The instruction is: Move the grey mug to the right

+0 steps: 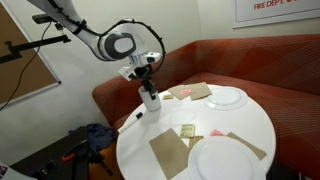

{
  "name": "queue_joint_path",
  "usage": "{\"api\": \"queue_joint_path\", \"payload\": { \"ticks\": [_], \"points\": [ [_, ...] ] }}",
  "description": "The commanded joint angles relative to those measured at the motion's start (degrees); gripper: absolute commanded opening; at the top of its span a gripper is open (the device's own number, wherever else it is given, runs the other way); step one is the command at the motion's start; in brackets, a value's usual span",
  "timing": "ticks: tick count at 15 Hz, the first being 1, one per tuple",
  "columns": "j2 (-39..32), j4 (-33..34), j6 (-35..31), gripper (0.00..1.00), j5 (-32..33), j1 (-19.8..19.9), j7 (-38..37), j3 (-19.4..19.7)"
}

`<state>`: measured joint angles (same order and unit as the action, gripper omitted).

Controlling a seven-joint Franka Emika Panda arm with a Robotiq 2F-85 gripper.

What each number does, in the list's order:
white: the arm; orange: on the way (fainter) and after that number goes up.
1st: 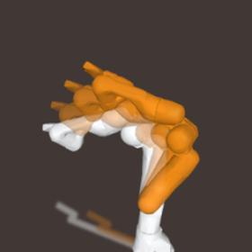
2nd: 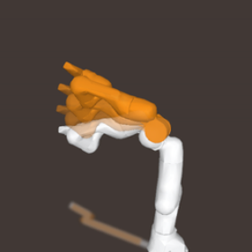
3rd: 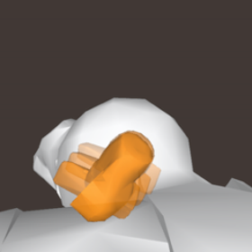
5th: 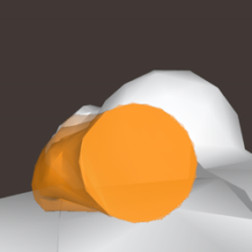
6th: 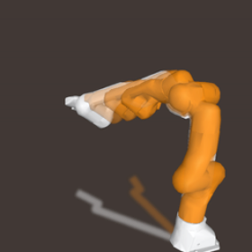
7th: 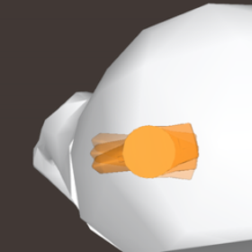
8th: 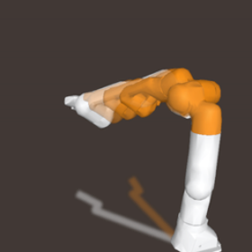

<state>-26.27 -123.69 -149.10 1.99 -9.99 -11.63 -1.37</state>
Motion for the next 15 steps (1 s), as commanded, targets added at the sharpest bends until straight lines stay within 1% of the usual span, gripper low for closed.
{"api": "queue_joint_path", "payload": {
  "ticks": [1,9,15],
  "points": [
    [-1.8,4.0,2.8,0.03,1.0,-0.1,-1.3,1.4],
    [-6.9,12.2,5.9,0.03,1.2,0.9,-2.2,5.1],
    [-10.9,19.1,10.3,0.03,1.2,2.4,-2.8,7.4]
  ]
}}
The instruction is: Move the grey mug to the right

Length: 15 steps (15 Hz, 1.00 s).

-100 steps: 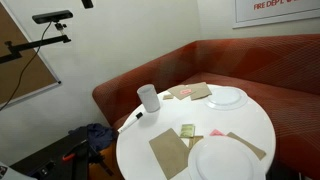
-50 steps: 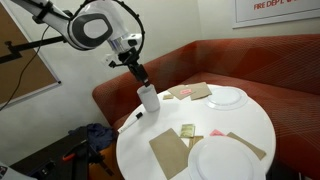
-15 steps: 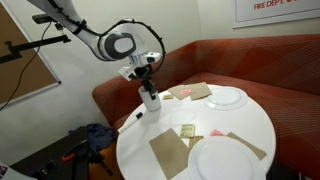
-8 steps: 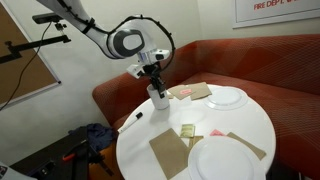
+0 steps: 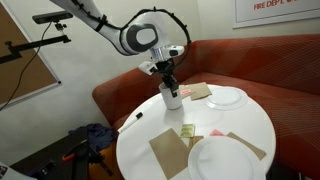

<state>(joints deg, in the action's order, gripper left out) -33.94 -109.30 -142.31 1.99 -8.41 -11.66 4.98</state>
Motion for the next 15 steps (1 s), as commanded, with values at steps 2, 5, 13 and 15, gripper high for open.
{"api": "queue_joint_path", "payload": {
  "ticks": [2,5,13,15],
  "points": [
    [-4.6,6.8,5.1,0.03,1.1,1.5,-2.9,1.6],
    [-6.4,9.5,6.6,0.03,0.6,2.9,-2.8,1.8],
    [-7.5,11.3,5.7,0.34,-0.6,5.5,-2.2,1.5],
    [-7.6,10.9,5.7,0.50,-0.4,5.6,-2.3,1.7]
  ]
}}
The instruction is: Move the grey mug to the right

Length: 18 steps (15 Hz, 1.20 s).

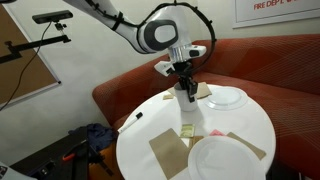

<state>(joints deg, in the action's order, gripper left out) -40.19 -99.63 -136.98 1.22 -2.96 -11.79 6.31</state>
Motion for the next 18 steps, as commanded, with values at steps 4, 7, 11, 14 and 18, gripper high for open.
{"api": "queue_joint_path", "payload": {
  "ticks": [4,7,11,14,18],
  "points": [
    [0.6,-0.9,-0.3,0.81,0.2,0.4,-1.4,0.3],
    [3.6,-2.7,-1.8,0.99,-0.3,0.8,-0.6,-0.3],
    [7.8,-4.3,-0.7,1.00,-0.5,1.3,0.6,-0.7],
    [12.0,-6.2,-0.6,1.00,-1.2,2.2,2.1,-1.4],
    [18.9,-9.9,0.0,1.00,-4.0,4.7,7.2,-3.6]
  ]
}}
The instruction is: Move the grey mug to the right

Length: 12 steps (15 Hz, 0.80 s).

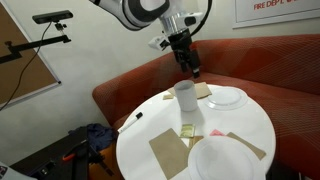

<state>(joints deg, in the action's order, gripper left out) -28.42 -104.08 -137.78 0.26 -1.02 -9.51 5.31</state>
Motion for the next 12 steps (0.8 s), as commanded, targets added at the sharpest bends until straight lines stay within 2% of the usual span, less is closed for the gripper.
{"api": "queue_joint_path", "payload": {
  "ticks": [1,4,7,12],
  "points": [
    [9.2,-6.7,1.4,1.00,-4.4,3.7,7.6,-3.5],
    [15.3,-10.1,4.9,1.00,-8.8,6.1,16.2,-5.3],
    [21.2,-13.1,9.9,1.00,-11.9,7.3,23.6,-5.1],
    [28.5,-16.9,16.0,1.00,-12.4,7.1,29.3,-3.2]
  ]
}}
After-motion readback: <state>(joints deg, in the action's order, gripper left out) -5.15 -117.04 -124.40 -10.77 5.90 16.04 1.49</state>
